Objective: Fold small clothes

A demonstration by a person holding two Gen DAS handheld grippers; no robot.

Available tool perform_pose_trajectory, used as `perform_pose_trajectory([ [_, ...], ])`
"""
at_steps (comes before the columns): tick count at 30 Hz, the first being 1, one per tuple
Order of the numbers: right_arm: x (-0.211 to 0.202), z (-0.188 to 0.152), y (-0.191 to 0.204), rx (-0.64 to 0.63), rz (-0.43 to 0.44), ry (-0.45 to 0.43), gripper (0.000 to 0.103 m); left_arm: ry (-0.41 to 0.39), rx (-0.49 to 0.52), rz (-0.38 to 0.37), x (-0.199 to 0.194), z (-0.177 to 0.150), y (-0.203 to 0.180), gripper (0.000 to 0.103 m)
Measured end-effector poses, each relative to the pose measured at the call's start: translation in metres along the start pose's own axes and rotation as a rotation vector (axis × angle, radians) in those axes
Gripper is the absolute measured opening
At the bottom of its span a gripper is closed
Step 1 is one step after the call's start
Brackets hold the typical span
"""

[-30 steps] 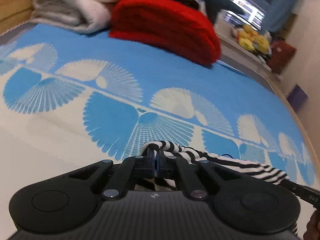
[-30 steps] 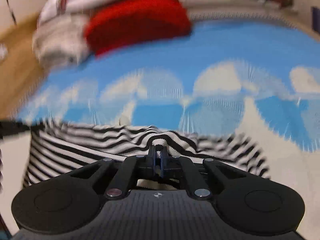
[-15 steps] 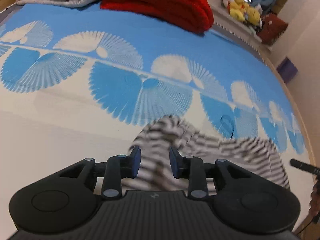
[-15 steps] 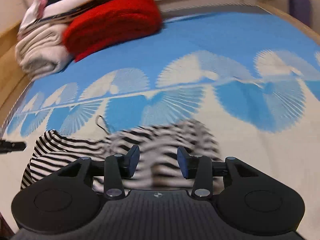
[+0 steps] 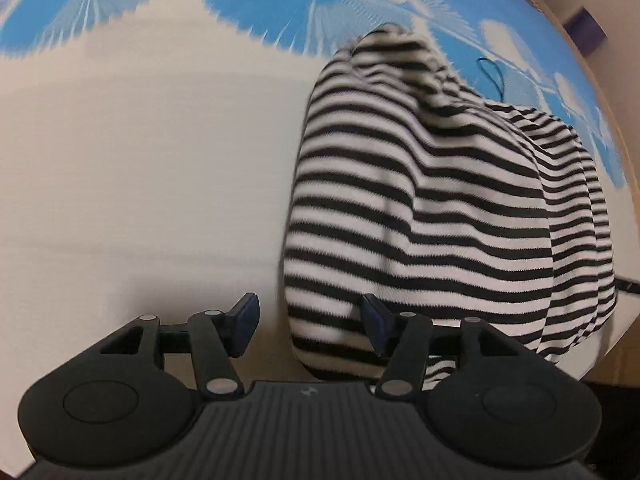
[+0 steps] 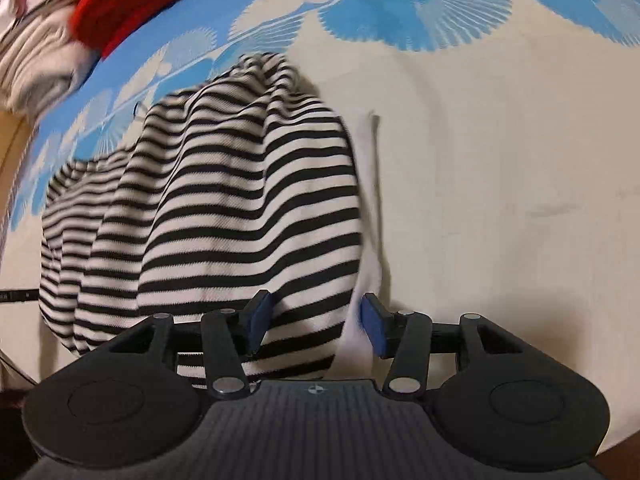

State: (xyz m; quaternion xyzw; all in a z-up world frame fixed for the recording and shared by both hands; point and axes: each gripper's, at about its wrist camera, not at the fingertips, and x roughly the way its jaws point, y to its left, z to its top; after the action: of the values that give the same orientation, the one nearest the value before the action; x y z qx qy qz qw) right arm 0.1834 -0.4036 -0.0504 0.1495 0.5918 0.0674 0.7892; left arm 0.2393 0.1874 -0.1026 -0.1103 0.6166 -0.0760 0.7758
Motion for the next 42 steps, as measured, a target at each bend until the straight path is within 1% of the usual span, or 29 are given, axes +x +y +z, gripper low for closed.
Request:
perform_pose_trajectory([
  [1, 0.003, 0.0, 0.003, -0.014, -0.001, 0.007, 0.051, 0.006, -0.019, -0.013, 0.002, -0.002, 0.001, 0.058],
  [3, 0.01, -0.002, 0.006, -0.032, -0.024, 0.036, 0.051, 0.001, -0.032, -0.031, 0.003, -0.004, 0.001, 0.042],
  [4, 0.012, -0.002, 0.005, -0.032, -0.043, 0.047, 0.051, -0.007, -0.038, -0.05, 0.001, -0.005, -0.001, 0.021],
  [5, 0.012, -0.002, 0.004, -0.024, -0.048, 0.054, 0.051, -0.015, -0.037, -0.059, -0.002, -0.005, -0.002, 0.006],
  [6, 0.012, -0.001, 0.003, -0.011, -0.042, 0.057, 0.051, -0.031, -0.025, -0.056, -0.006, -0.006, -0.005, 0.006],
  [7, 0.008, -0.003, 0.0, -0.002, -0.033, 0.055, 0.041, -0.053, -0.003, -0.045, -0.013, -0.007, -0.01, 0.005],
  [8, 0.006, -0.002, 0.0, -0.003, -0.02, 0.05, 0.014, -0.081, 0.019, -0.037, -0.022, -0.009, -0.014, 0.004],
  [9, 0.0, -0.001, 0.0, -0.006, -0.011, 0.035, 0.006, -0.108, 0.032, -0.039, -0.032, -0.011, -0.018, 0.004],
  [11, -0.025, 0.005, -0.006, 0.025, 0.032, -0.061, 0.006, -0.19, 0.032, -0.047, -0.064, -0.014, -0.021, 0.004],
  [13, -0.064, 0.009, -0.021, 0.139, 0.15, -0.205, 0.004, -0.26, -0.002, -0.068, -0.091, -0.021, -0.019, 0.004],
  [14, -0.078, 0.008, -0.027, 0.158, 0.179, -0.255, 0.003, -0.284, -0.011, -0.053, -0.101, -0.028, -0.017, 0.004],
  [15, -0.087, 0.006, -0.029, 0.135, 0.156, -0.28, 0.003, -0.28, -0.012, -0.026, -0.103, -0.035, -0.018, 0.004],
  [16, -0.089, 0.003, -0.03, 0.102, 0.108, -0.276, 0.003, -0.245, -0.015, -0.004, -0.096, -0.043, -0.015, 0.004],
  [17, -0.083, 0.001, -0.035, 0.1, 0.07, -0.233, 0.002, -0.177, -0.023, 0.014, -0.082, -0.048, -0.012, 0.004],
  [18, -0.072, -0.002, -0.041, 0.117, 0.039, -0.166, 0.002, -0.106, -0.012, 0.052, -0.068, -0.051, -0.013, 0.004],
  [19, -0.057, -0.005, -0.046, 0.128, 0.015, -0.085, 0.002, -0.047, 0.036, 0.104, -0.055, -0.053, -0.019, 0.004],
  [20, -0.045, -0.008, -0.045, 0.109, -0.015, -0.024, 0.002, -0.013, 0.067, 0.126, -0.047, -0.054, -0.022, 0.004],
  [23, -0.02, -0.013, -0.035, 0.012, -0.111, 0.082, 0.002, -0.013, 0.012, 0.123, -0.044, -0.051, -0.016, 0.006],
  [25, -0.018, -0.012, -0.032, 0.012, -0.13, 0.087, 0.002, -0.025, -0.021, 0.122, -0.049, -0.052, -0.014, 0.009],
  [27, -0.021, -0.01, -0.027, -0.002, -0.139, 0.072, 0.003, -0.051, 0.015, 0.149, -0.057, -0.054, -0.024, 0.012],
  [29, -0.028, -0.011, -0.021, -0.015, -0.135, 0.045, 0.004, -0.11, 0.028, 0.159, -0.067, -0.053, -0.027, 0.016],
  [30, -0.033, -0.013, -0.019, -0.026, -0.138, 0.023, 0.004, -0.144, 0.028, 0.152, -0.073, -0.05, -0.028, 0.016],
  [32, -0.046, -0.014, -0.019, -0.051, -0.162, -0.058, 0.006, -0.202, 0.027, 0.097, -0.082, -0.047, -0.032, 0.016],
  [34, -0.055, -0.01, -0.02, -0.048, -0.134, -0.133, 0.006, -0.211, 0.055, 0.05, -0.081, -0.042, -0.04, 0.016],
  [36, -0.06, -0.006, -0.02, -0.032, -0.084, -0.169, 0.006, -0.177, 0.13, 0.012, -0.074, -0.042, -0.053, 0.016],
  [37, -0.057, -0.005, -0.019, -0.036, -0.06, -0.169, 0.006, -0.155, 0.164, 0.004, -0.067, -0.042, -0.061, 0.019],
  [38, -0.052, -0.004, -0.016, -0.05, -0.039, -0.151, 0.007, -0.124, 0.207, 0.01, -0.059, -0.043, -0.068, 0.025],
  [40, -0.035, -0.007, -0.01, -0.089, -0.025, -0.081, 0.01, -0.055, 0.252, 0.051, -0.044, -0.049, -0.072, 0.03],
  [42, -0.015, -0.01, -0.002, -0.139, -0.052, 0.01, 0.015, 0.031, 0.268, 0.127, -0.023, -0.048, -0.073, 0.03],
])
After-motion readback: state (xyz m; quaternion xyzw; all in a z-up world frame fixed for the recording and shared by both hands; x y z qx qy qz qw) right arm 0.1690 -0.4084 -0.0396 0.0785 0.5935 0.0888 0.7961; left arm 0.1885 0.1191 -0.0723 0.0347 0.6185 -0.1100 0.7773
